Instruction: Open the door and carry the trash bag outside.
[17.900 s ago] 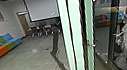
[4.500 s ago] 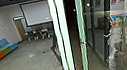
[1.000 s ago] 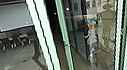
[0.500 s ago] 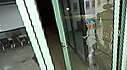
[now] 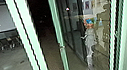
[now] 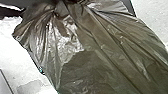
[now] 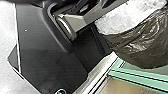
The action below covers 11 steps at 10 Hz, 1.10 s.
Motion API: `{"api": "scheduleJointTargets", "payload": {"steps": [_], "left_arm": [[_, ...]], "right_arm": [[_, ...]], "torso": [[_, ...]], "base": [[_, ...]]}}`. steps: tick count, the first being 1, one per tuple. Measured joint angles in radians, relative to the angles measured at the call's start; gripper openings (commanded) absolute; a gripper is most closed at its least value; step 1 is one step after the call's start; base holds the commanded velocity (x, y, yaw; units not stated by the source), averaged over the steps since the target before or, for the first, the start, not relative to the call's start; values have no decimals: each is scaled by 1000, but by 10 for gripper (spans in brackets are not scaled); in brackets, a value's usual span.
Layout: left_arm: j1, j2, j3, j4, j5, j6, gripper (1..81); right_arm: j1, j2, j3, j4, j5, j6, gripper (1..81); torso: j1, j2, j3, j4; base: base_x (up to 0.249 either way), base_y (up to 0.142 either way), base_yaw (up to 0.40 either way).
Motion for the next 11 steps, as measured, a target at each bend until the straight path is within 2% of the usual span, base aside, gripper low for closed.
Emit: {"api": "scheduleJointTargets", "payload": {"steps": [11], "left_arm": [[0, 0, -1, 0, -1, 0, 10]], "right_arm": [[0, 33, -67, 0, 1, 0, 811]], "torso": [[0, 0, 0, 0]], "base": [[0, -128, 0]]}}
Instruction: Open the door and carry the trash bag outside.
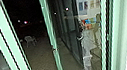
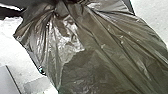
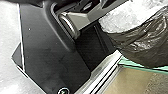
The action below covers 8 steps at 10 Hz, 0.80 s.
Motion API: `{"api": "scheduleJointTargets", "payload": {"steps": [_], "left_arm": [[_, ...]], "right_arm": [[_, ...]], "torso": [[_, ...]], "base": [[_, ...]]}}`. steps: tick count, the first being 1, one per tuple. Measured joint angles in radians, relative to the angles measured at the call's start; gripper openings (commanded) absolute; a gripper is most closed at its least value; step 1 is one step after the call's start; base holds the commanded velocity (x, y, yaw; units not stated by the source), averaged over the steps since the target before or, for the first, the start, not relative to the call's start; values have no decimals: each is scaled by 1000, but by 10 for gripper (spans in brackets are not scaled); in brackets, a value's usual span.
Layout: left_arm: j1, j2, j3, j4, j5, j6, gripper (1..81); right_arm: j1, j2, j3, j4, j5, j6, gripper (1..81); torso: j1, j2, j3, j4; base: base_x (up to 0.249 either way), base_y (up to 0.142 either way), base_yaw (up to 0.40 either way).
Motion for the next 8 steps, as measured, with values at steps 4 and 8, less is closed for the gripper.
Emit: {"api": "scheduleJointTargets", "payload": {"steps": [4, 8], "left_arm": [[0, 4, 0, 0, -1, 0, 10], [0, 8, 0, 0, -1, 0, 10]], "right_arm": [[-5, 0, -2, -7, 0, 0, 811], [-14, 3, -3, -12, 9, -1, 811]], "torso": [[0, 0, 0, 0], [0, 0, 0, 0]], "base": [[0, -131, 0], [0, -126, 0]]}}
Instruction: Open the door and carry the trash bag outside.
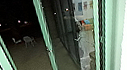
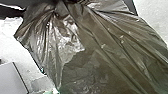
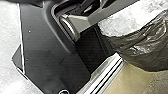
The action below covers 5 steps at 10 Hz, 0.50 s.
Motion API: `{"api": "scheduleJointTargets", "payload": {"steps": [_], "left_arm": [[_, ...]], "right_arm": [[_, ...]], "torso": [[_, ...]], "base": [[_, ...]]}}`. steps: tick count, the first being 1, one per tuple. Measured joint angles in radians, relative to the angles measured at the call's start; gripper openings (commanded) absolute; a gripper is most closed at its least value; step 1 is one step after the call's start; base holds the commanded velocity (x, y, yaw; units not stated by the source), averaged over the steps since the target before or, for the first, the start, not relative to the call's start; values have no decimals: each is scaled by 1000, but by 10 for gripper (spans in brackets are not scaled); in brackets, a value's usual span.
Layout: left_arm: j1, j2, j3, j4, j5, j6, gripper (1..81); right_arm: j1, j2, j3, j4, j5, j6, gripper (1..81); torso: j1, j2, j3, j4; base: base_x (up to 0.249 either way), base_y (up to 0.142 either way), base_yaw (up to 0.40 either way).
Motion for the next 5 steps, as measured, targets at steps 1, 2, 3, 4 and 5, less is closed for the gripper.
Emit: {"api": "scheduleJointTargets", "payload": {"steps": [1, 2, 3, 4, 5], "left_arm": [[0, 0, 0, 0, 0, 0, 10], [0, 0, 0, 0, 0, 0, 10], [0, 2, -2, 0, 0, 0, 10], [0, 3, -3, 0, 0, 0, 10], [0, 2, -6, 0, 0, 0, 10]], "right_arm": [[-2, 0, -2, 0, 1, 0, 811], [-5, 0, -2, 0, 3, 0, 811], [-8, 0, -6, 0, 2, 0, 811], [-7, 1, -11, 0, 3, 0, 811], [-8, 8, -16, 0, 3, 0, 811]], "torso": [[0, 0, 0, 0], [0, 0, 0, 0], [0, 0, 0, 0], [0, 0, 0, 0], [0, 0, 0, 0]], "base": [[0, -112, 0], [0, -97, 0], [0, -81, 0], [0, -77, 0], [0, -76, 0]]}}
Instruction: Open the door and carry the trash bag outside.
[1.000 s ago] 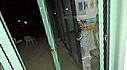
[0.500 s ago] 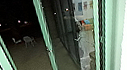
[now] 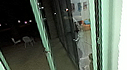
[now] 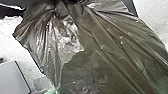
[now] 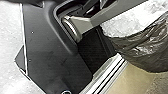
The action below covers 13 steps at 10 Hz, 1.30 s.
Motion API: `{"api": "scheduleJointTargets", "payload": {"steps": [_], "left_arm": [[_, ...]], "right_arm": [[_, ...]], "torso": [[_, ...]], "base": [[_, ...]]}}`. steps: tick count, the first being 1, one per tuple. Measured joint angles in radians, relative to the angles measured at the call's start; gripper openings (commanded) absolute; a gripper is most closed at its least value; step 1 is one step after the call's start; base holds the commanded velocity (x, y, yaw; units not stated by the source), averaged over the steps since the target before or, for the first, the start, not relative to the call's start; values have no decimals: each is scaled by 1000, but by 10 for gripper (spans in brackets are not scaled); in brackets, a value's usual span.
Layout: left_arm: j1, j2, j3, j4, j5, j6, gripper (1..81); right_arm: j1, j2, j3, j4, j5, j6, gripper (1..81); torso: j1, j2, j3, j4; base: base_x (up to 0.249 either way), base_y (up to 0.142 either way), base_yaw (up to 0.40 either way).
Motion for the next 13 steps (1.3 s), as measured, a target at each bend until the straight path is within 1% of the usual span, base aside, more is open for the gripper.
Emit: {"api": "scheduleJointTargets", "payload": {"steps": [2, 11, 13], "left_arm": [[0, 1, -1, 0, 0, 0, 10], [0, 3, -7, 0, -1, 0, 10], [0, 6, -24, 0, 0, 0, 10]], "right_arm": [[0, 7, -5, 0, 1, 0, 811], [0, 15, -20, -2, 2, 0, 811], [0, 18, -32, -2, 2, 0, 811]], "torso": [[0, 0, 0, 0], [0, 0, 0, 0], [0, 0, 0, 0]], "base": [[0, -68, 0], [0, 0, 0], [71, 0, 0]]}}
